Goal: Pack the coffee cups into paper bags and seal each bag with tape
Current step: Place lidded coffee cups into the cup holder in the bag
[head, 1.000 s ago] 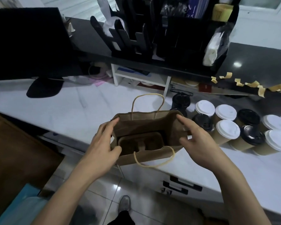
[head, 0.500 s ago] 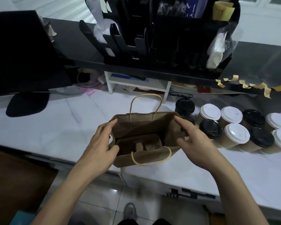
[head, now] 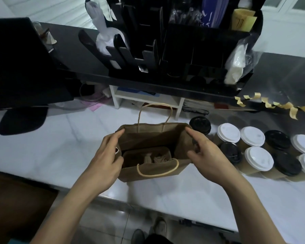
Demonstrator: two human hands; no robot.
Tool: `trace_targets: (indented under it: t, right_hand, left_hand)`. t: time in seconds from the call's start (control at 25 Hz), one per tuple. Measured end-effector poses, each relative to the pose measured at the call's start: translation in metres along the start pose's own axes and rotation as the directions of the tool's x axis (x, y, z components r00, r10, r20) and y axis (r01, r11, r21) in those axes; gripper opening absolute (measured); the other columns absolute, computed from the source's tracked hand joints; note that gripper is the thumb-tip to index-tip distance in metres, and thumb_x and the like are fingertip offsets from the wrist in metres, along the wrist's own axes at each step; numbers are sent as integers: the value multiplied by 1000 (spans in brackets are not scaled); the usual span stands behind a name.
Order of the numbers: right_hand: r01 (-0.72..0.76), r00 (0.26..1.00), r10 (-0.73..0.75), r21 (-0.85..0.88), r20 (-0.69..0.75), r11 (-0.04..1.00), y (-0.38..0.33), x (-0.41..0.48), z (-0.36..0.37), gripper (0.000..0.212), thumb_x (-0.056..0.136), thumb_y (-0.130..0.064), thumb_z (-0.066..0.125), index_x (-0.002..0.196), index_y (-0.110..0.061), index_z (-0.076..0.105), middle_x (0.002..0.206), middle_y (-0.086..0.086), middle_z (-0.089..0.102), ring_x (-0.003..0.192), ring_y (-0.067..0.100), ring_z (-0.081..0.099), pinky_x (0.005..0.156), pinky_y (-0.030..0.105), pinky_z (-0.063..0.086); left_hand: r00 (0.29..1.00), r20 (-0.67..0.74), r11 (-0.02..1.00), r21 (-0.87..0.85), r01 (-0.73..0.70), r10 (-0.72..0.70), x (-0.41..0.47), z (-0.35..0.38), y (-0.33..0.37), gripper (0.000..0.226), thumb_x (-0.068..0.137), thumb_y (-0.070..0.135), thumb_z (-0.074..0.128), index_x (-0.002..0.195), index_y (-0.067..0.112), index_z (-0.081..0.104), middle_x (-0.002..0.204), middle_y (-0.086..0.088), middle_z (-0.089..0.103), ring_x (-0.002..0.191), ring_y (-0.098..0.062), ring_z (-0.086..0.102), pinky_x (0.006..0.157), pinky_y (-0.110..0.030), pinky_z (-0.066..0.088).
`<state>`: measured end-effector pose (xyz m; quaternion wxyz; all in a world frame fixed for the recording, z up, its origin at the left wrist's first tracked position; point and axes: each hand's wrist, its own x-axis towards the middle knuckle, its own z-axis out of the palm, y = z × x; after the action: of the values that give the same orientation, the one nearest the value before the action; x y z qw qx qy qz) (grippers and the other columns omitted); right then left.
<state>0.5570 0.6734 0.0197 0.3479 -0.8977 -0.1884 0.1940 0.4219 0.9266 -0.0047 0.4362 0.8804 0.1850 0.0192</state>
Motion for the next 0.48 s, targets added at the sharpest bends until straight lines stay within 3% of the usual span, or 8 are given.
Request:
trace_targets:
  t: [0.08, 0.16, 0.28, 0.48]
  right_hand:
    - [25, 1000, -26, 17, 11, 1000, 0, 8, -4, 72, 97, -13, 53, 158, -39, 26, 147, -12, 44, 106, 9, 57, 93, 32, 51]
    - [46, 999, -47, 34, 23, 998, 1, 16, -8, 73, 97, -13, 53, 158, -40, 24, 154, -11, 41, 115, 15, 59, 96, 39, 54]
    - [50, 998, -51, 8, 28, 999, 3, 28, -11, 72, 97, -12, 53, 159, -37, 24, 151, -9, 43, 97, 4, 60, 81, 25, 51]
    - [70, 996, -69, -22, 48, 997, 9, 38, -10, 71, 99, -19, 56, 159, -37, 22, 157, -13, 35, 123, 10, 52, 98, 30, 48]
  left_hand:
    - [1000, -5, 1000, 7, 16, -16, 6, 1, 5, 71, 99, 9, 48, 154, 44, 21, 147, 21, 26, 119, -6, 49, 82, -15, 42]
    - [999, -14, 999, 18, 33, -33, 13, 3, 9, 76, 96, 9, 54, 154, 44, 20, 146, 21, 26, 111, 2, 52, 74, -15, 45]
    - [998, -8, 998, 35, 59, -59, 24, 6, 10, 85, 88, 11, 63, 154, 42, 20, 144, 21, 25, 117, -4, 48, 71, -15, 45]
    - [998, 26, 996, 69, 57, -59, 39, 5, 8, 89, 86, 19, 67, 155, 43, 16, 146, 21, 23, 122, -10, 46, 82, -21, 46]
